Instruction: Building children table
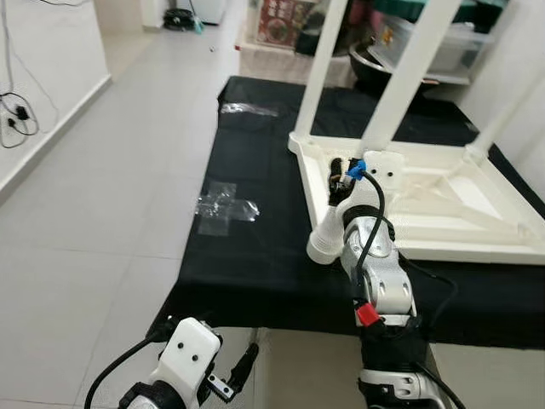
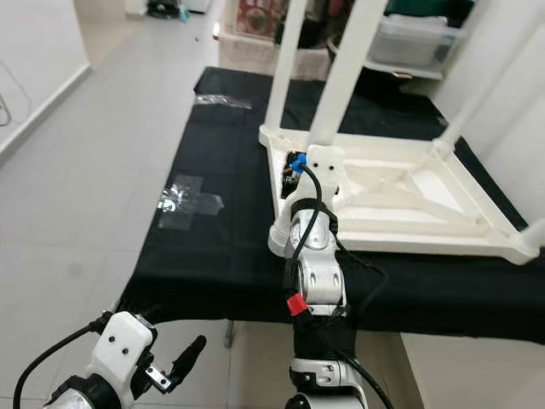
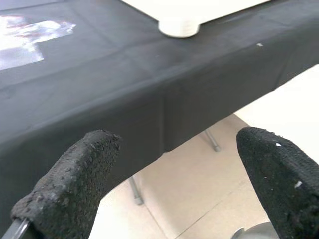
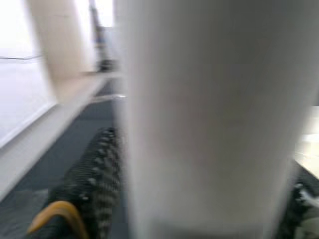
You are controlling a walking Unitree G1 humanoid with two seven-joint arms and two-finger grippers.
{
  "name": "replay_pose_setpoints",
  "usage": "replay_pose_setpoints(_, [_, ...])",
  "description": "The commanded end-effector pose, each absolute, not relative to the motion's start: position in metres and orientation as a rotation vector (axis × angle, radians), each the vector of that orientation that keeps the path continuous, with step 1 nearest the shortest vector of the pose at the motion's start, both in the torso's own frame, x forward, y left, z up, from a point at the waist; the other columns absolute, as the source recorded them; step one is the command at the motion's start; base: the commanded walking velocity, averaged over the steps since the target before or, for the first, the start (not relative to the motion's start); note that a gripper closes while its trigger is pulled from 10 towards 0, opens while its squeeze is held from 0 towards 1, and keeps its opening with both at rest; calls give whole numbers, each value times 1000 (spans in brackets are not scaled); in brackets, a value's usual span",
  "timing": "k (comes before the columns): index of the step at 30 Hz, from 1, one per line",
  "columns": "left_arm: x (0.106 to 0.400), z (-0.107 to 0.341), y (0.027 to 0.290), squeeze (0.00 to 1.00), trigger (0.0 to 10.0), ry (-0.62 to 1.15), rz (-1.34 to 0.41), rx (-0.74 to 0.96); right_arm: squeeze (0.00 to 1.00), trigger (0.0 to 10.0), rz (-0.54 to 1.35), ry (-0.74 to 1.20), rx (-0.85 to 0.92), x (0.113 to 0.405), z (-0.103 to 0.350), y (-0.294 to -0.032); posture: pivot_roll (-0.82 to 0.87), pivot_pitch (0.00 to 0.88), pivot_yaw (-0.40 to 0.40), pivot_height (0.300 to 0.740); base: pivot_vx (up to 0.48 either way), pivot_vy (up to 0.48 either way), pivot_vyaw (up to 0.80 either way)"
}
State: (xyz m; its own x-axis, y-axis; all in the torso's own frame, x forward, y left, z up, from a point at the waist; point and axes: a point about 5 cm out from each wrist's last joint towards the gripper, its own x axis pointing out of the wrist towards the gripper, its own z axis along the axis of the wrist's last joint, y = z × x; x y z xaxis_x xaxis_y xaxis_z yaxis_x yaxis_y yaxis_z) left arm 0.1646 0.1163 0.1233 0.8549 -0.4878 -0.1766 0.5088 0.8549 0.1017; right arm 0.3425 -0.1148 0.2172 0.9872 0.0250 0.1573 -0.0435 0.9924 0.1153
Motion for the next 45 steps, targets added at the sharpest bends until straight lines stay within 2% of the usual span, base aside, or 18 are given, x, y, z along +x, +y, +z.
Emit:
replay_pose_setpoints(1, [164, 122, 114, 0, 10000, 154, -536, 147, 0, 10000, 128, -98, 131, 343, 201, -114, 129, 123, -133, 740, 0, 0, 0])
replay_pose_setpoints(4, [164, 121, 114, 0, 10000, 153, -540, 145, 0, 10000, 314, -52, 140, 355, 196, -135, 129, 123, -134, 740, 0, 0, 0])
replay_pose_setpoints(5, [164, 121, 114, 0, 10000, 153, -540, 145, 0, 10000, 314, -52, 140, 355, 196, -135, 129, 123, -134, 740, 0, 0, 0])
replay_pose_setpoints(6, [165, 121, 113, 0, 10000, 153, -542, 145, 0, 10000, 481, -52, 145, 358, 200, -145, 130, 122, -135, 740, 0, 0, 0])
replay_pose_setpoints(7, [165, 121, 113, 0, 10000, 153, -542, 145, 0, 10000, 481, -52, 145, 358, 200, -145, 130, 122, -135, 740, 0, 0, 0])
replay_pose_setpoints(9, [165, 121, 113, 0, 10000, 152, -542, 143, 0, 10000, 654, 2, 107, 360, 200, -147, 129, 121, -138, 740, 0, 0, 0])
replay_pose_setpoints(17, [165, 121, 112, 0, 10000, 150, -540, 143, 0, 10000, 867, 40, 76, 362, 205, -148, 137, 121, -144, 740, 0, 0, 0])
replay_pose_setpoints(18, [165, 122, 112, 0, 10000, 149, -533, 141, 0, 10000, 1175, 49, 71, 357, 219, -144, 145, 125, -149, 740, 0, 0, 0])
replay_pose_setpoints(19, [165, 122, 112, 0, 10000, 149, -533, 141, 0, 10000, 1175, 49, 71, 357, 219, -144, 145, 125, -149, 740, 0, 0, 0])
replay_pose_setpoints(21, [164, 122, 112, 0, 10000, 148, -533, 142, 0, 10000, 1321, 57, 59, 356, 225, -143, 145, 125, -149, 740, 0, 0, 0])
replay_pose_setpoints(26, [163, 123, 111, 0, 10000, 148, -533, 134, 0, 10000, 1413, 28, 42, 361, 233, -138, 153, 129, -150, 740, 0, 0, 0])
replay_pose_setpoints(32, [163, 123, 111, 0, 10000, 147, -534, 135, 0, 10000, 1401, 26, 8, 366, 234, -133, 151, 130, -151, 740, 0, 0, 0])
replay_pose_setpoints(33, [163, 123, 111, 0, 10000, 147, -534, 136, 0, 0, 1399, 20, 15, 366, 233, -131, 157, 131, -151, 740, 0, 0, 0])
replay_pose_setpoints(40, [162, 124, 113, 0, 10000, 133, -511, 134, 0, 0, 1278, -29, 28, 371, 224, -129, 153, 124, -147, 740, 0, 0, 0])
replay_pose_setpoints(43, [161, 123, 113, 0, 10000, 135, -510, 130, 0, 0, 1041, -50, 54, 378, 219, -131, 147, 116, -143, 740, 0, 0, 0])
replay_pose_setpoints(44, [161, 123, 113, 0, 10000, 135, -510, 130, 0, 0, 1041, -50, 54, 378, 219, -131, 147, 116, -143, 740, 0, 0, 0])
replay_pose_setpoints(45, [162, 122, 114, 0, 10000, 136, -510, 127, 0, 0, 924, -56, 59, 380, 217, -135, 141, 110, -140, 740, 0, 0, 0])
